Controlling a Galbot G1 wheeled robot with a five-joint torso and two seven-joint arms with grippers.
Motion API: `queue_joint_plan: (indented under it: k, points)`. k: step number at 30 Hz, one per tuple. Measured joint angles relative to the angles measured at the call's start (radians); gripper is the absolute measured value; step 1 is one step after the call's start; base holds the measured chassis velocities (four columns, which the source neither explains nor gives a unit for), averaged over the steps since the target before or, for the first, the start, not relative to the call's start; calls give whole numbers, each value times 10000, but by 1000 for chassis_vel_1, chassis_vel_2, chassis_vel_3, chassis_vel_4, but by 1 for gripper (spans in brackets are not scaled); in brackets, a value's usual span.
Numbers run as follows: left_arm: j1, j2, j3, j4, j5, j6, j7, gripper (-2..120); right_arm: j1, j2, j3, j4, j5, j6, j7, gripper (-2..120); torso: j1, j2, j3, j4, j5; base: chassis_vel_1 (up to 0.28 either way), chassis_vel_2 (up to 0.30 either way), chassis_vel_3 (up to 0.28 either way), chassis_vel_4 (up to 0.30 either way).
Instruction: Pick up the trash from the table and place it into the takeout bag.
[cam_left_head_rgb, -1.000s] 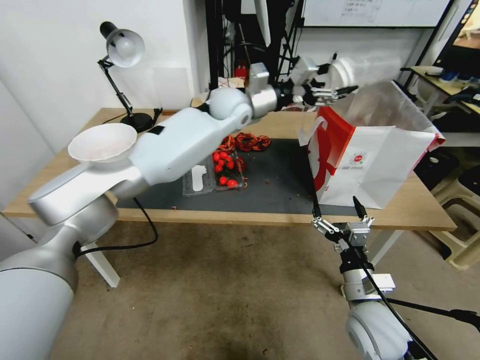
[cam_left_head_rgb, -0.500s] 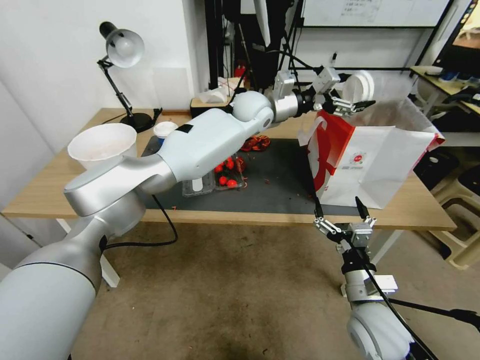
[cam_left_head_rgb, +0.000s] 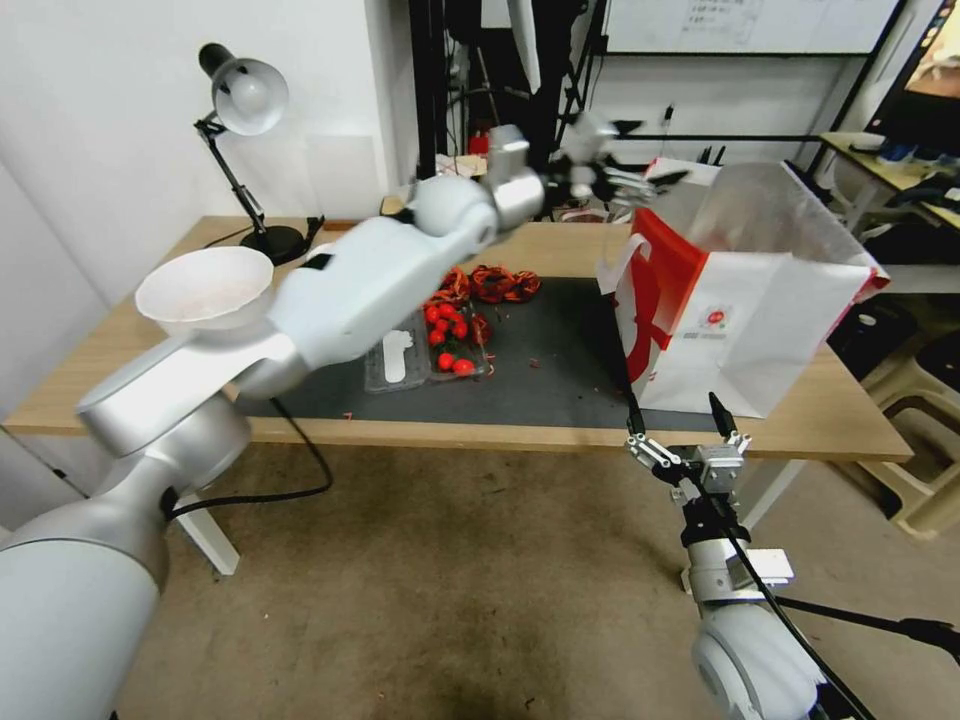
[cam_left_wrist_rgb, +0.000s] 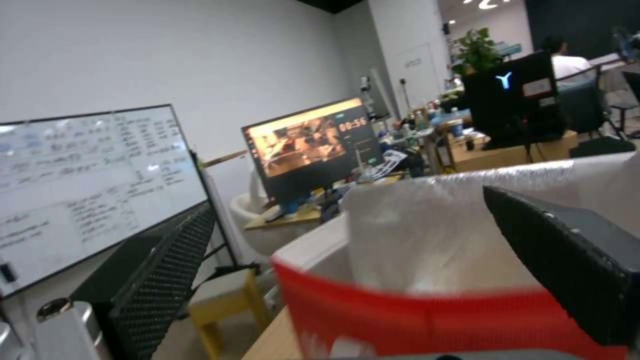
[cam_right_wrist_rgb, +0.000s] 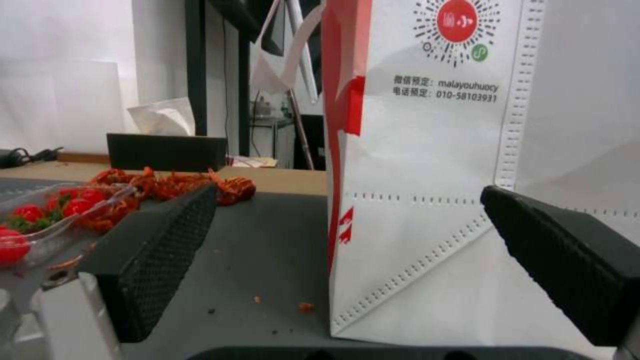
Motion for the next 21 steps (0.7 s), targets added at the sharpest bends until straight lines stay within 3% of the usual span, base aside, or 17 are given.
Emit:
queue_joint_plan:
  k: [10, 14, 21]
  points:
    - [1636, 1973, -1321, -1162, 23, 51, -157, 100, 26, -3, -84, 0, -48, -53, -7, 99, 0, 1, 0, 0, 0, 0, 0, 0, 0]
    - [2873, 3028, -2595, -1909, 206, 117, -295, 100, 4, -18, -122, 33, -77, -78, -12, 99, 0, 0, 0, 1, 0, 0, 0, 0, 0]
    - [4664, 3880, -4004, -2836, 356, 212, -467, 100, 2, -71, -186, 32, -85, -88, -24, 99, 0, 1, -1, 0, 3, 0, 0, 0, 0]
